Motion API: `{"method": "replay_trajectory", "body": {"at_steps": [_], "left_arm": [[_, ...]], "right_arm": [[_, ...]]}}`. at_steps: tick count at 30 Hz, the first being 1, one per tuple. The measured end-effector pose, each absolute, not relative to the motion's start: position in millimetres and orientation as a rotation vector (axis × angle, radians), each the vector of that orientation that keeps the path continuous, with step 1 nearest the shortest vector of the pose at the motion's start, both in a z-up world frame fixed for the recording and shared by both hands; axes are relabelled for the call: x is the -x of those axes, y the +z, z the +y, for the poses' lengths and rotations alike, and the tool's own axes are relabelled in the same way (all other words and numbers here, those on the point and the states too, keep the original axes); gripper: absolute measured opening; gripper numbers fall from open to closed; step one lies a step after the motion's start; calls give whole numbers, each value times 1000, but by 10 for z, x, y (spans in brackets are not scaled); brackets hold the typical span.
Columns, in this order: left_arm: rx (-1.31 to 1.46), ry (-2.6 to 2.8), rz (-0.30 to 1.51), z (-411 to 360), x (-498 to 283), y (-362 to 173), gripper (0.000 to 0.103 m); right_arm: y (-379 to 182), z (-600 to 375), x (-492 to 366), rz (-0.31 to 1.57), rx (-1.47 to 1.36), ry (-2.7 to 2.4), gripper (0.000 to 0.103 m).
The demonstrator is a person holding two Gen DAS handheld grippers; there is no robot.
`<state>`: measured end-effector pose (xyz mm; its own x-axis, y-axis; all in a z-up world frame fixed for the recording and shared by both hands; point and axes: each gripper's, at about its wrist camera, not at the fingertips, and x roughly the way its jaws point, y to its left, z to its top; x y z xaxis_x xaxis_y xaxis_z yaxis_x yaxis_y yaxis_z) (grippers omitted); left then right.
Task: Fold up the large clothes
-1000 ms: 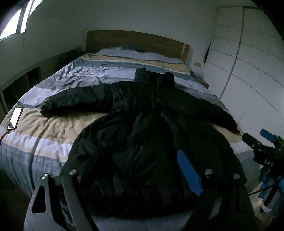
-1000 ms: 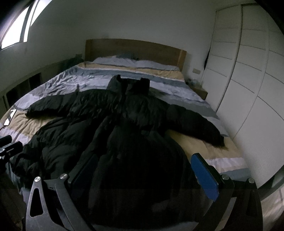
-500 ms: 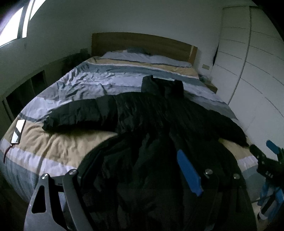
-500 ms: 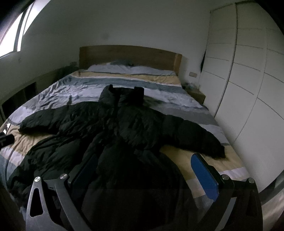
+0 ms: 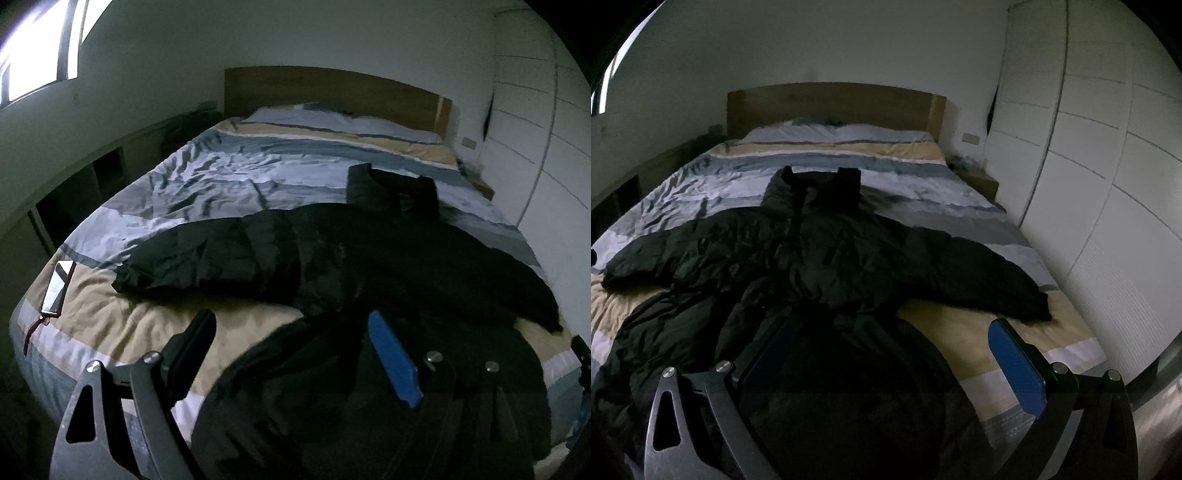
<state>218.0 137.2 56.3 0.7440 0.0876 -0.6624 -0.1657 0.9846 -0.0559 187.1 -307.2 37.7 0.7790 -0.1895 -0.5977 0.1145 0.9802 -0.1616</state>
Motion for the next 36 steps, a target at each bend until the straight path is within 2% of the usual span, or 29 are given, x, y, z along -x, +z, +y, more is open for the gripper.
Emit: {"method": "replay_trajectory", "body": {"at_steps": [5,12,17,21,24,31,32,34,36], "left_arm": [[216,211,751,1892,-2547,426,85],[505,340,793,2910,-3104,169,85],[730,452,843,3554,-3375,-308,85],[807,545,856,3843,-3428,-719,85],[824,581,850,4013,-3481,-958,85],[1071,510,738,4389,-3513,-1364,82],[1102,498,720,4432,-3511,-1404,80],[1145,481,697,4494,-3514,-1459,64],[1172,460,682,4532,-3507,-1494,33]], "right_arm": [[271,-3040,-1991,684,124,-165,103],[196,-3082,-2163,698,117,-193,103],[98,-3103,-2252,716,114,-205,103],[50,-3147,-2289,727,115,-210,103],[37,-3220,-2341,730,112,-230,103],[-43,-3400,-2444,754,109,-270,103],[-58,-3418,-2451,760,107,-273,103],[-90,-3452,-2460,770,100,-278,103],[-96,-3468,-2459,773,97,-277,103]]}}
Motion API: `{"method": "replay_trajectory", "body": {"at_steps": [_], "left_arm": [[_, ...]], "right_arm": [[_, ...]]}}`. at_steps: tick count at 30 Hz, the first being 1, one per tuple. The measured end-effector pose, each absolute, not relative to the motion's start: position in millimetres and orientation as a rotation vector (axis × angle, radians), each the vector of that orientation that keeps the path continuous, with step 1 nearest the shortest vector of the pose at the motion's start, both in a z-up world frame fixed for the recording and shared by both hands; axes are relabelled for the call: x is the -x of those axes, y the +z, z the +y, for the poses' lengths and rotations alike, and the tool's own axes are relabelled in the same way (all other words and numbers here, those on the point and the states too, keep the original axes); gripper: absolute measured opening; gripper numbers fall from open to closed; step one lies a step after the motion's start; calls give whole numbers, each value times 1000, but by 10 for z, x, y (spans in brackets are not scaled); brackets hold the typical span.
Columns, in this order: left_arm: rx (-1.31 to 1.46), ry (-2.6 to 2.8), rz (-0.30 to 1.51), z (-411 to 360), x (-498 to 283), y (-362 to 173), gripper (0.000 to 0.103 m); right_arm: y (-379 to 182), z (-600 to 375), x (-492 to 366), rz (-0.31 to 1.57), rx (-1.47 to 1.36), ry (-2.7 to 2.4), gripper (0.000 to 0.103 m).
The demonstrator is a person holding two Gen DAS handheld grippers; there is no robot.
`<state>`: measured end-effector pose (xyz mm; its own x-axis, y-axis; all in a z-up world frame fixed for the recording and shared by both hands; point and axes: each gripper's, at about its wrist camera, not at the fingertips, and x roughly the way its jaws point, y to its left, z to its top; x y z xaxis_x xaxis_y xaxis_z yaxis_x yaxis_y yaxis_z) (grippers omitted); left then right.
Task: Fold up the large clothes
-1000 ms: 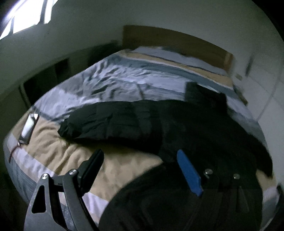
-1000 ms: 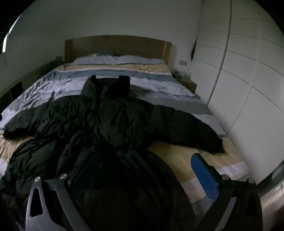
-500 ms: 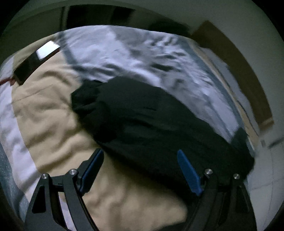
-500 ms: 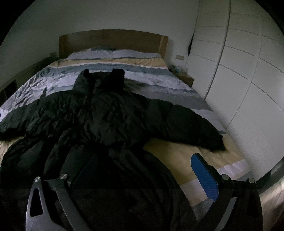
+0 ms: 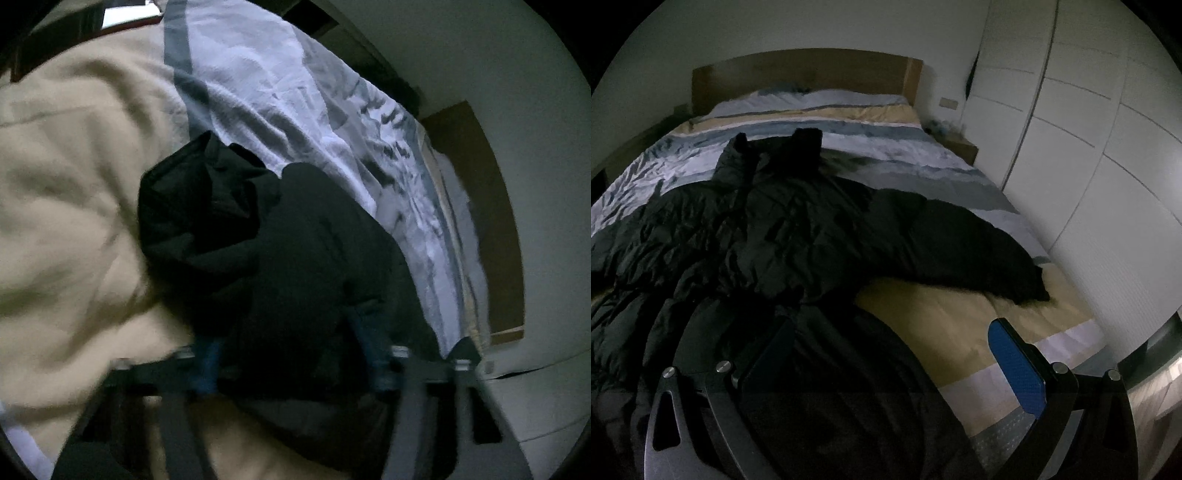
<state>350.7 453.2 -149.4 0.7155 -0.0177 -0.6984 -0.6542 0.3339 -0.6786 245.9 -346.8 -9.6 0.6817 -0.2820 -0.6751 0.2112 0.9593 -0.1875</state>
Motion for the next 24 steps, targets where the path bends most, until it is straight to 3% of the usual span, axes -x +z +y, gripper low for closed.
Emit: {"method": "replay_trajectory", "body": {"at_steps": [3,5,12,24], "left_arm": [[1174,420,661,4525,-3498,-1450,15],[1157,399,647,4496,-3494,-1359,12],[1070,355,616,4307,-3452,-947,9],[877,164,556,3344,-3445,128,8]], "right_arm": [[-89,-3475,-2456,771,97,-273,103],[-85,-3481,-2441,769,93,-269,103],[17,-3526,-2333,743,77,-264,103],[336,-3857,-1910,659,16,-289,103]]}}
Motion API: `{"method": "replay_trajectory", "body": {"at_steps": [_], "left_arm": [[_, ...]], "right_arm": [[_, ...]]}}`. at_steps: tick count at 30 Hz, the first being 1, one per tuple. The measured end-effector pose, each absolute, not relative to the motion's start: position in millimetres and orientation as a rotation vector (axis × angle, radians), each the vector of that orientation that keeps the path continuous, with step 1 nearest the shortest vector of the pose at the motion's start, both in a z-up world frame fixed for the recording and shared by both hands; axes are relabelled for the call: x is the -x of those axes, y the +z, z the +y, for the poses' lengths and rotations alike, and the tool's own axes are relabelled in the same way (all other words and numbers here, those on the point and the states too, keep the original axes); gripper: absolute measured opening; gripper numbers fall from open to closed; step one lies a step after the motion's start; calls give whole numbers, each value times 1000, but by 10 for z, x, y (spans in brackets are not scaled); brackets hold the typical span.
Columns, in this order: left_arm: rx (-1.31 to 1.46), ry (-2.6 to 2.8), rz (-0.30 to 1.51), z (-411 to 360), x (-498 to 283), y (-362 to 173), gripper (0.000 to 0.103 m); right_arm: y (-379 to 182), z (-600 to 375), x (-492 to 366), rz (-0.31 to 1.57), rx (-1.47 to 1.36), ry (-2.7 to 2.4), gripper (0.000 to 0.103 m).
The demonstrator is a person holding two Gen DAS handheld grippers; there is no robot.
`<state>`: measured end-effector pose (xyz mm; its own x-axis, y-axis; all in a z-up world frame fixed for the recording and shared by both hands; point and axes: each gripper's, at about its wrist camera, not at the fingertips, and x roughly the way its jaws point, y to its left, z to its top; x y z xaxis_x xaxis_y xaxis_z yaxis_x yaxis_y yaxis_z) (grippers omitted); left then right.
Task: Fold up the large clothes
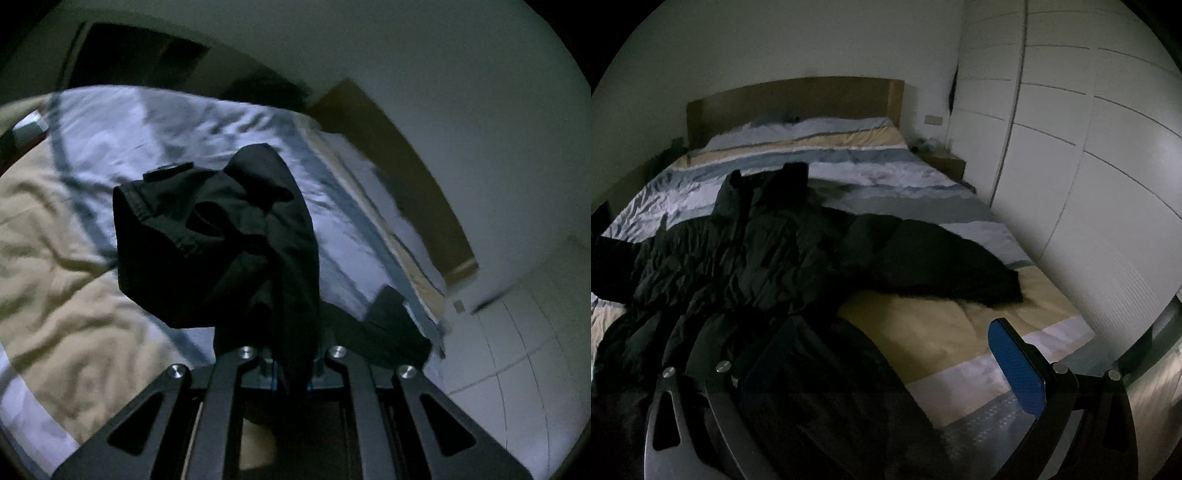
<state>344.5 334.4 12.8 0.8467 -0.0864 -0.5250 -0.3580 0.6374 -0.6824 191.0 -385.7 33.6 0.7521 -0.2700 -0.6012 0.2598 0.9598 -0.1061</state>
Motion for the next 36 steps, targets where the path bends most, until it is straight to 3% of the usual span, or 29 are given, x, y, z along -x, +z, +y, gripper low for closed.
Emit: {"method": "replay_trajectory", "body": {"at_steps": [8,14,31,36], "left_arm": [[701,10,554,2248,-3590,814,8],[602,-71,608,1361,-3720,884,8],[403,-103,912,-483,-4062,-342,8],[332,-99,965,-751,-4073,-612,15]], "right_arm": [[395,-4090,-1665,618,-7,-293,103],[372,-4377,-1518,606,-40,-316,103],[88,-5163,-1313,662,-124,-417,103],[45,-5234,-1302,674,-125,-419,103]]}}
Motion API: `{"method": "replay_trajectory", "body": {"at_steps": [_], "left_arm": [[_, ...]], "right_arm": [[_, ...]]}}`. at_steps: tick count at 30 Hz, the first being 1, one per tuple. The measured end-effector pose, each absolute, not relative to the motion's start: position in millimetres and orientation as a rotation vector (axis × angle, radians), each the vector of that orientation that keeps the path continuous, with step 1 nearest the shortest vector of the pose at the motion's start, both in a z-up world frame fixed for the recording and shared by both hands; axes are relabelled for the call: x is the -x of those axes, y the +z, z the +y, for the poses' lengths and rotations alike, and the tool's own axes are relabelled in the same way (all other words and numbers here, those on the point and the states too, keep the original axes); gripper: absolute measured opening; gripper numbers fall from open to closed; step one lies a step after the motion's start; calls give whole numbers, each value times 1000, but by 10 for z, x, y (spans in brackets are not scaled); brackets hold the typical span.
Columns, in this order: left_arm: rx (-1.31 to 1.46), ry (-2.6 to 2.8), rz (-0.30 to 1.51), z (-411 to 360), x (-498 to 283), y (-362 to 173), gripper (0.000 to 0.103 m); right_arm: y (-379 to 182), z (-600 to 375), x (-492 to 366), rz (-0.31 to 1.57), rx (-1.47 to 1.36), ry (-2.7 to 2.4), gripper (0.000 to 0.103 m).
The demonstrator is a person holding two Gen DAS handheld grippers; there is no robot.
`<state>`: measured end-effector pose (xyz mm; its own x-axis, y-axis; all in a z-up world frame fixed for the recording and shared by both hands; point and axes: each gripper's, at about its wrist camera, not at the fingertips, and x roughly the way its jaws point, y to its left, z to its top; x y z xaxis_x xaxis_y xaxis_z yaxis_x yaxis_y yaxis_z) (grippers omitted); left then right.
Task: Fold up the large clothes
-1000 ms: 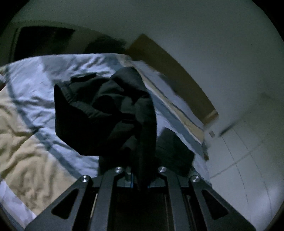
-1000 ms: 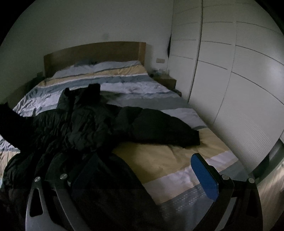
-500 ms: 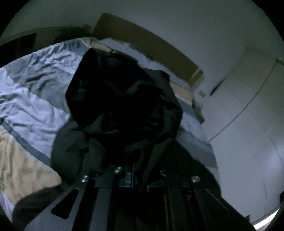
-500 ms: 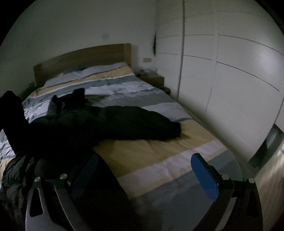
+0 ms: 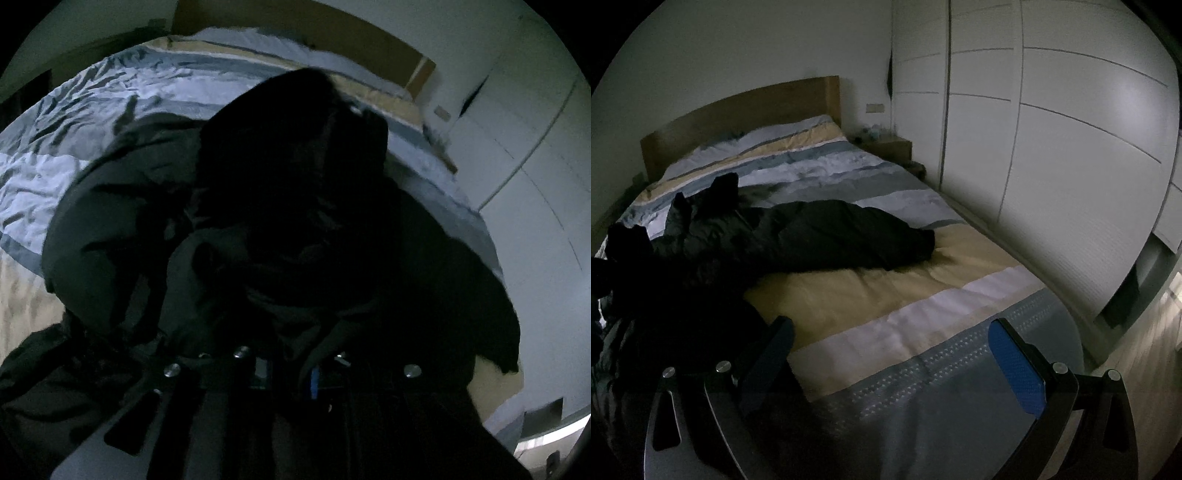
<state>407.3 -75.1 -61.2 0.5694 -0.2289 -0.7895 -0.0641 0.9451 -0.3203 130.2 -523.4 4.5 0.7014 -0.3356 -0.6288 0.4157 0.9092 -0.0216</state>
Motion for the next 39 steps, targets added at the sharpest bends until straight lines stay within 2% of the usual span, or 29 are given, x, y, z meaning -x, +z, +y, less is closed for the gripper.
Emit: {"method": "replay_trajectory", "body": {"at_steps": [8,15,22,30,39], "left_arm": [[291,-176,1011,-705,-3978,-571,30],[265,-290,951,-642,-3623,-148,31],[260,-248,842,-18,-3357,417,31],[255,-149,811,868,-3499,574,31],[219,-82,838,1062,-4324,83,31]], "right_arm": [[116,-5203,-1205,654,-135,-407,103],[271,-5001,-1064,617,-130,-370,103],[446,-4504,-1131,601,-91,-265,103],[552,-3692,-1796,609,-27,-89,103],[437,-2736,-3080,630,60,83,103]]}}
